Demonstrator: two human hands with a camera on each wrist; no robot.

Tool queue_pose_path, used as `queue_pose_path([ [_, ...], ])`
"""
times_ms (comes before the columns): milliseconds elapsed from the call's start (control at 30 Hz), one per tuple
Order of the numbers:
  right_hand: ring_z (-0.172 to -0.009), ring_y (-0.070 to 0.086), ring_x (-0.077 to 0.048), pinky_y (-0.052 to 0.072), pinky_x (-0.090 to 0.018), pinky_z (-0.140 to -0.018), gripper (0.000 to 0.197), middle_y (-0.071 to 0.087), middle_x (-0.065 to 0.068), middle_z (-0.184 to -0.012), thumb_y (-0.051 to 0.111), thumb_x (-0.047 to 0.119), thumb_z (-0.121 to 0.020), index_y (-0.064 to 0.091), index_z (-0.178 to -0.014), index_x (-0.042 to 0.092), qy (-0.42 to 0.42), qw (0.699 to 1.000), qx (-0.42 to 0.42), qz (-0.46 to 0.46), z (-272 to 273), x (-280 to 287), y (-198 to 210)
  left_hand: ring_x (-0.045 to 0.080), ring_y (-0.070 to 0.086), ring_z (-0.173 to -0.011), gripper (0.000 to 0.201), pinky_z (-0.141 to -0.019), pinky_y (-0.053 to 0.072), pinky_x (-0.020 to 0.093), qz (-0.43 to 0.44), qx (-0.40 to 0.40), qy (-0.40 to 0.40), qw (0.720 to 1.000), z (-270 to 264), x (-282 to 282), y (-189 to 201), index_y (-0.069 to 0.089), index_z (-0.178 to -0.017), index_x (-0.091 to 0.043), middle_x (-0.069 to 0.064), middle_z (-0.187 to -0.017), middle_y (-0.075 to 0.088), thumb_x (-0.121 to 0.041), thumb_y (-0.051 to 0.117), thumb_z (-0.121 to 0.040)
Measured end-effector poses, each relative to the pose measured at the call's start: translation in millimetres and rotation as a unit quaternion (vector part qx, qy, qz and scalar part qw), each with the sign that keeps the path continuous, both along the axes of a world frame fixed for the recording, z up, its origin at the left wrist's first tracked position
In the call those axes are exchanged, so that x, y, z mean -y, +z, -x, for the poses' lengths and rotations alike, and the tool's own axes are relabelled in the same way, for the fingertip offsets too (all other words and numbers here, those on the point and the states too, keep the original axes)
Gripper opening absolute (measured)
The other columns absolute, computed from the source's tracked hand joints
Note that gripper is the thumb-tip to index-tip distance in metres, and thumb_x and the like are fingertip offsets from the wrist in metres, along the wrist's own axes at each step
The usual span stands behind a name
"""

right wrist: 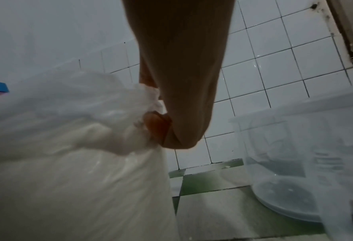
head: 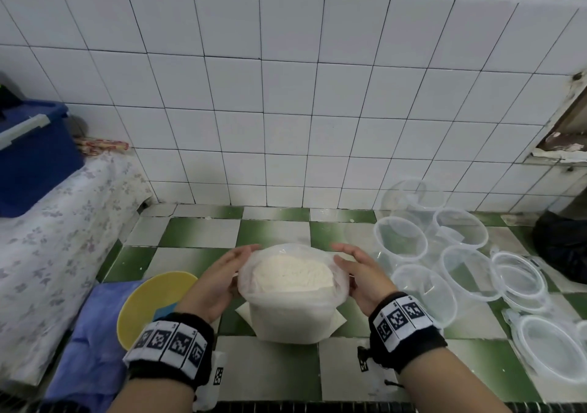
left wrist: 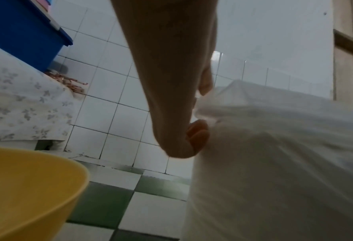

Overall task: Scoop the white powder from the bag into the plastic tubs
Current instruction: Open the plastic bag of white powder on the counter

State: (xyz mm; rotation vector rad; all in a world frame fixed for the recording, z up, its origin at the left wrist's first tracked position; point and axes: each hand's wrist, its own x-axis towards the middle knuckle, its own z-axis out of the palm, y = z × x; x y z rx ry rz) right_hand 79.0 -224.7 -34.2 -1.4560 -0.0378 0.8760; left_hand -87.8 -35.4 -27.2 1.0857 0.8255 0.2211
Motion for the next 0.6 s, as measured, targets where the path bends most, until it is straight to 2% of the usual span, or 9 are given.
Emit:
queue_pose_path([
  [100, -0.077, 0.063, -0.025, 0.051, -0.033, -0.065, 0.020, 0.070, -0.010, -0.091, 0.054, 0.007, -0.093, 0.066, -0.103, 0.019, 0.016, 1.000, -0.011, 0.000, -5.4, -1.3, -1.5, 0.030, 0.062, -0.104, 0.029, -0.095, 0.049, 0.044, 0.024, 0.004, -0.035, 0.999, -1.0, -8.9, -6.2, 0.066, -0.119, -0.007, 0.016, -0.120, 0.068, -0.021, 0.051, -0.098],
  [167, -0.077, 0.063, -0.027, 0.052, -0.034, -0.066, 0.021, 0.068, -0.013, -0.093, 0.053, 0.002, -0.093, 0.064, -0.103, 0.016, -0.004, 0.999, -0.033, -0.006, -8.9, -4.0, -3.9, 0.035, 0.060, -0.112, 0.032, -0.101, 0.047, 0.047, 0.035, -0.007, -0.034, 0.999, -3.5, -14.1, -9.9, 0.065, -0.121, -0.003, 0.019, -0.122, 0.067, -0.020, 0.050, -0.099],
  [267, -0.080, 0.064, -0.029, 0.054, -0.040, -0.072, 0.022, 0.066, -0.015, -0.098, 0.053, -0.001, -0.091, 0.063, -0.101, 0.015, -0.031, 0.999, -0.034, 0.002, -12.0, -11.0, -7.6, 0.036, 0.058, -0.118, 0.032, -0.097, 0.049, 0.043, 0.046, -0.008, 0.003, 0.999, -10.1, -17.0, -12.2, 0.062, -0.123, 0.002, 0.021, -0.122, 0.066, -0.016, 0.046, -0.101],
  [367, -0.081, 0.064, -0.029, 0.052, -0.046, -0.080, 0.018, 0.067, -0.016, -0.100, 0.057, 0.005, -0.091, 0.064, -0.102, 0.016, -0.031, 0.999, -0.003, 0.024, -12.7, -16.5, -7.6, 0.033, 0.061, -0.114, 0.028, -0.093, 0.051, 0.040, 0.029, -0.014, 0.010, 0.999, -15.6, -13.1, -9.1, 0.062, -0.120, 0.001, 0.020, -0.119, 0.066, -0.014, 0.046, -0.102],
  [500, -0.079, 0.064, -0.024, 0.053, -0.034, -0.063, 0.011, 0.067, -0.012, -0.100, 0.059, 0.013, -0.092, 0.066, -0.098, 0.020, -0.028, 0.998, 0.032, 0.041, -9.5, -19.6, -5.8, 0.032, 0.063, -0.112, 0.026, -0.099, 0.050, 0.044, -0.015, -0.036, 0.000, 0.999, -17.1, -7.8, -8.1, 0.066, -0.115, -0.004, 0.016, -0.117, 0.068, -0.017, 0.050, -0.100],
  [600, -0.082, 0.064, -0.023, 0.052, -0.033, -0.066, 0.007, 0.067, -0.014, -0.106, 0.060, 0.020, -0.091, 0.066, -0.095, 0.020, -0.025, 0.995, 0.060, 0.070, -5.7, -19.0, -10.1, 0.030, 0.062, -0.111, 0.032, -0.099, 0.050, 0.043, -0.046, -0.046, 0.002, 0.998, -15.4, -0.3, -9.9, 0.065, -0.119, -0.009, 0.013, -0.117, 0.068, -0.028, 0.045, -0.103],
])
